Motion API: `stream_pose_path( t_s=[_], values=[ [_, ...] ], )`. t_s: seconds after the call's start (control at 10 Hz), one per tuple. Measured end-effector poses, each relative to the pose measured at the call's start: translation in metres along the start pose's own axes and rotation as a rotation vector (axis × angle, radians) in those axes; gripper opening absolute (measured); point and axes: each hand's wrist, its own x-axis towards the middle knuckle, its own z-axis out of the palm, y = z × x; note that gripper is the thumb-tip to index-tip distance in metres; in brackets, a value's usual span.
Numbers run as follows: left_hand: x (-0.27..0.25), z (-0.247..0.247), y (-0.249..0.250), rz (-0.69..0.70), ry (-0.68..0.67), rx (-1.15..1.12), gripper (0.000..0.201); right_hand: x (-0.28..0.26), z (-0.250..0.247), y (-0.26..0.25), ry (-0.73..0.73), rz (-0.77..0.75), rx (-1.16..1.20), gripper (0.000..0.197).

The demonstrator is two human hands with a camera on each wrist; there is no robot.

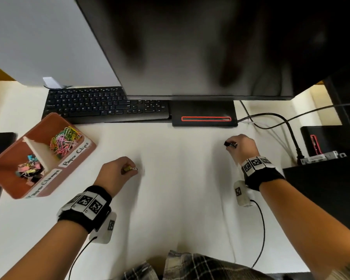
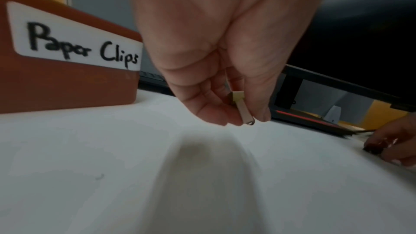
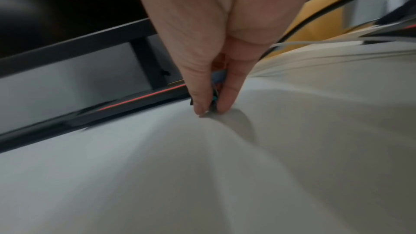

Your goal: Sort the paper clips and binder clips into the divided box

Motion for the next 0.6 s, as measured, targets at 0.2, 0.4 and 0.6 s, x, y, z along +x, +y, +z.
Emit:
stream_pose_path(
  t_s=[0.2, 0.4, 0.6],
  values=[
    [-0.029, -0.058, -0.028, 0.008, 0.132, -0.091, 0.009, -0.045, 0.038, -0.114, -0.166, -0.387, 0.089, 0.016],
    [-0.054, -0.142, -0.095, -0.179, 0.355, -0.086, 0.012, -0.088, 0.088, -0.289, -0.315, -0.771, 0.201, 0.019],
    [-0.048, -0.188, -0.144, -0.372, 0.341, -0.584, 0.046, -0.119, 0.144, -0.433, -0.394, -0.82, 0.257, 0.027]
  ],
)
